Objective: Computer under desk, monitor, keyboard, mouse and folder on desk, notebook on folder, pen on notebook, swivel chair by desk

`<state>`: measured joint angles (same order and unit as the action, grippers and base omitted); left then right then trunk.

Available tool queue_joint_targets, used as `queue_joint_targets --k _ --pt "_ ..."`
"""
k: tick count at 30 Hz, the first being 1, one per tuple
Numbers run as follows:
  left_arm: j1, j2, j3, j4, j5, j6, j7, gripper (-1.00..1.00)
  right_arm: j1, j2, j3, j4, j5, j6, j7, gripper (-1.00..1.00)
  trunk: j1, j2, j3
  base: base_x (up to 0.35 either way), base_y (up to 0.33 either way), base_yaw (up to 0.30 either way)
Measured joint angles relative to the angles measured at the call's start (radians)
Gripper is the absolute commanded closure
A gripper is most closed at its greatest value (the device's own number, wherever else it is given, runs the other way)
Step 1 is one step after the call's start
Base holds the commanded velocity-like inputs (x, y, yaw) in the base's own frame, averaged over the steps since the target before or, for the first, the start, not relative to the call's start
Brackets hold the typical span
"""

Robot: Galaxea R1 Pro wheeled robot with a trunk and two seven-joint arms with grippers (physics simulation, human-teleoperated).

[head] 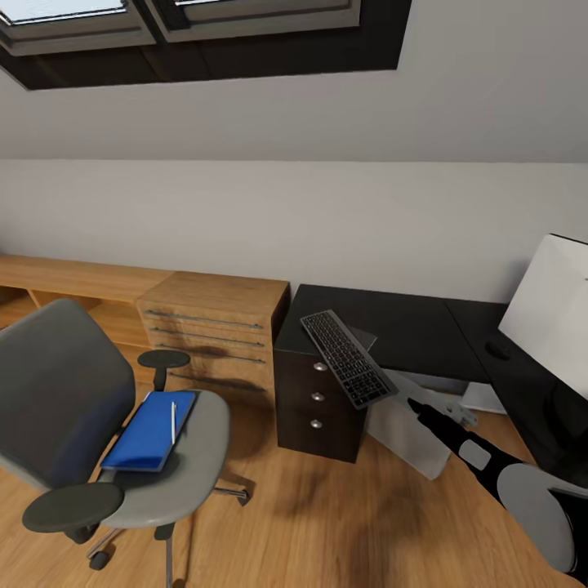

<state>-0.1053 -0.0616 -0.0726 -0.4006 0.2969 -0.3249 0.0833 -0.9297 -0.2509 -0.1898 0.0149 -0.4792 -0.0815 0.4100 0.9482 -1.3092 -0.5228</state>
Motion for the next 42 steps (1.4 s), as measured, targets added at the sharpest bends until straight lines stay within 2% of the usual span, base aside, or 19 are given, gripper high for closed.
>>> queue_joint_targets --k 12,20,22,27,28,33,38,42 --pt "0.000 -0.002 0.000 0.000 0.000 0.000 0.000 -1.00 0.002 0.002 -0.001 0.000 -0.002 0.000 0.007 -1.00 0.046 -0.084 -0.038 0.000 0.000 0.000" --pt "0.000 -0.002 -0.001 0.000 -0.001 0.000 0.000 -1.00 0.011 -0.003 -0.001 0.000 -0.004 0.017 0.072 -1.00 0.077 -0.140 -0.063 0.000 0.000 0.000" --pt "0.000 -0.002 -0.002 0.000 -0.001 0.000 0.000 -1.00 0.013 -0.004 -0.001 0.000 -0.006 0.037 0.098 -1.00 0.084 -0.154 -0.069 0.000 0.000 0.000" --pt "0.000 -0.002 -0.002 0.000 -0.001 0.000 0.000 -1.00 0.018 -0.007 -0.001 -0.001 -0.022 0.096 0.210 -1.00 0.104 -0.189 -0.085 0.000 0.000 0.000" --pt "0.000 -0.002 -0.002 0.000 -0.001 0.000 0.000 -1.00 0.019 -0.009 -0.001 -0.001 -0.025 0.108 0.251 -1.00 0.107 -0.196 -0.088 0.000 0.000 0.000" --pt "0.000 -0.002 -0.002 0.000 -0.001 0.000 0.000 -1.00 0.021 -0.019 -0.001 -0.001 -0.030 0.129 0.371 -1.00 0.127 -0.231 -0.103 0.000 0.000 0.000" --pt "0.000 -0.002 -0.002 0.000 -0.001 0.000 0.000 -1.00 0.027 -0.028 0.000 -0.001 -0.031 0.138 0.451 -1.00 0.146 -0.266 -0.119 0.000 0.000 0.000" --pt "0.000 -0.002 -0.001 0.000 -0.001 0.000 0.000 -1.00 0.038 -0.034 0.000 -0.001 -0.033 0.140 0.485 -1.00 0.161 -0.294 -0.132 0.000 0.000 0.000"
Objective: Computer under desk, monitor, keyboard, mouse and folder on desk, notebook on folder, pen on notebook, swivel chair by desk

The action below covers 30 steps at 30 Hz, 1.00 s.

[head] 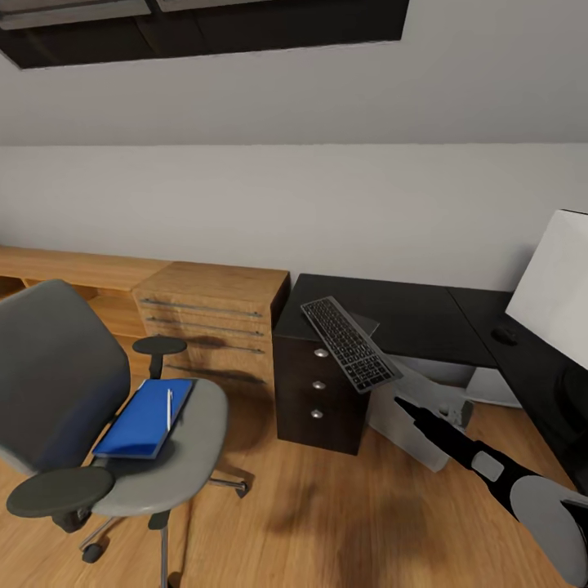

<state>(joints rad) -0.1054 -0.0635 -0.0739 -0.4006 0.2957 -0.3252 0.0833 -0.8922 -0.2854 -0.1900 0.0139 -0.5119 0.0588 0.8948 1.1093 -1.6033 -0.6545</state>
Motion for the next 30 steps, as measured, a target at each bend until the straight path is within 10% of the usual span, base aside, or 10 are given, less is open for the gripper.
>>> queue_joint_targets --k 30 --pt "0.000 -0.015 0.010 0.043 0.013 -0.001 0.009 -1.00 -0.012 -0.002 0.002 0.001 -0.014 0.021 0.031 -1.00 0.015 -0.028 -0.013 0.000 0.000 0.000"
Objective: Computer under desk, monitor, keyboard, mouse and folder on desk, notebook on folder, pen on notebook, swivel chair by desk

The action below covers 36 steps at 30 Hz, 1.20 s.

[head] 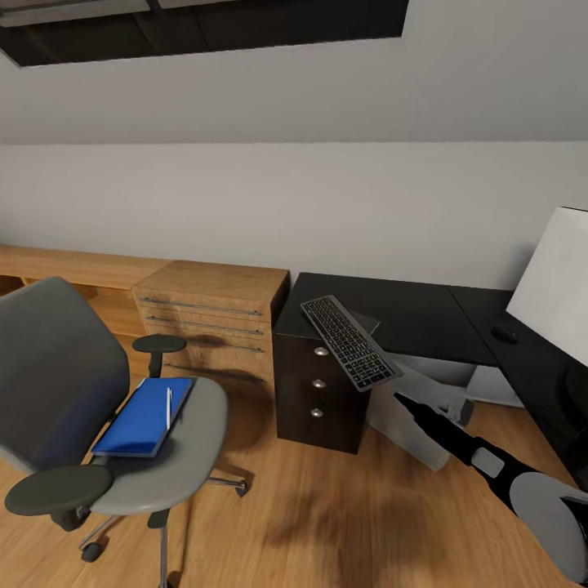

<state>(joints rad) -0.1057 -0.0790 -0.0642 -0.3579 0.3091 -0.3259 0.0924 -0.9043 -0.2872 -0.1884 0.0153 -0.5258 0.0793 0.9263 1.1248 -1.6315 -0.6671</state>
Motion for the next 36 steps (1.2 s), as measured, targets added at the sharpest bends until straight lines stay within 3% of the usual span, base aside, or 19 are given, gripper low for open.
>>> queue_joint_targets --k 31,36 --pt "0.000 0.000 -0.001 0.000 -0.002 0.000 -0.002 -1.00 0.002 0.004 0.000 0.001 0.001 0.004 -0.003 -1.00 0.000 0.000 0.000 0.000 0.000 0.000" --pt "0.000 0.001 0.000 0.000 -0.001 0.000 -0.002 -1.00 0.002 0.016 -0.002 0.001 -0.001 0.005 -0.004 -1.00 0.000 0.000 0.000 0.000 0.000 0.000"
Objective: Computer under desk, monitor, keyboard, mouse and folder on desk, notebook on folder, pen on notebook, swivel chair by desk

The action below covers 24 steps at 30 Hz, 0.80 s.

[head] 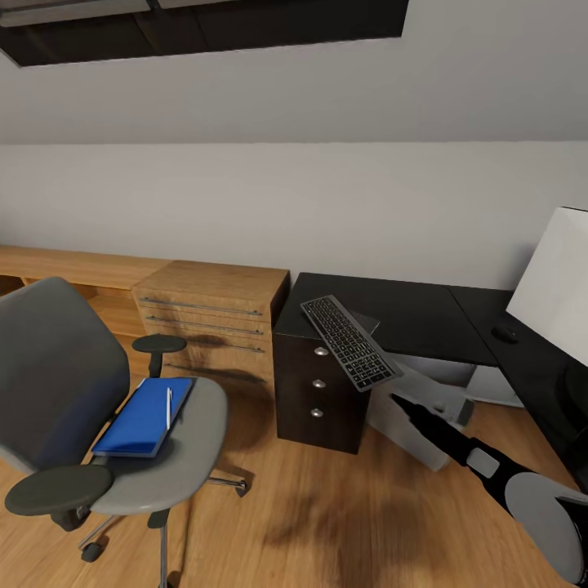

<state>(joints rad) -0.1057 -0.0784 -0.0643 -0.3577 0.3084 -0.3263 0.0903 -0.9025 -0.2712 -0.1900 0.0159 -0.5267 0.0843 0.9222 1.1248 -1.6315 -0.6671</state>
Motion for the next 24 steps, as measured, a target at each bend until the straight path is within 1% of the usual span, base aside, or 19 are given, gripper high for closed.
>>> queue_joint_targets --k 5,10,12,13,20,24 --pt "0.000 0.001 0.002 0.000 0.001 0.000 0.002 -1.00 0.000 0.011 -0.002 -0.001 -0.003 0.002 0.002 -1.00 0.000 0.000 0.000 0.000 0.000 0.000" --pt "0.000 0.002 0.003 0.000 0.002 0.000 0.003 -1.00 0.000 0.015 -0.004 -0.002 -0.011 0.003 0.003 -1.00 0.000 0.000 0.000 0.000 0.000 0.000" --pt "0.000 0.002 0.003 0.000 0.002 0.000 0.003 -1.00 0.000 0.016 -0.004 -0.002 -0.021 0.003 0.003 -1.00 0.000 0.000 0.000 0.000 0.000 0.000" --pt "0.000 0.001 0.003 0.000 0.002 0.000 0.003 -1.00 0.000 0.016 -0.004 -0.002 -0.035 0.002 0.003 -1.00 0.000 0.000 0.000 0.000 0.000 0.000" --pt "0.000 0.001 0.002 0.000 0.002 0.000 0.002 -1.00 0.000 0.017 -0.005 0.000 -0.088 0.002 0.003 -1.00 0.000 0.000 0.000 0.000 0.000 0.000" --pt "0.000 0.001 0.002 0.000 0.002 0.000 0.002 -1.00 0.000 0.018 -0.005 0.000 -0.097 0.002 0.003 -1.00 0.000 0.000 0.000 0.000 0.000 0.000"
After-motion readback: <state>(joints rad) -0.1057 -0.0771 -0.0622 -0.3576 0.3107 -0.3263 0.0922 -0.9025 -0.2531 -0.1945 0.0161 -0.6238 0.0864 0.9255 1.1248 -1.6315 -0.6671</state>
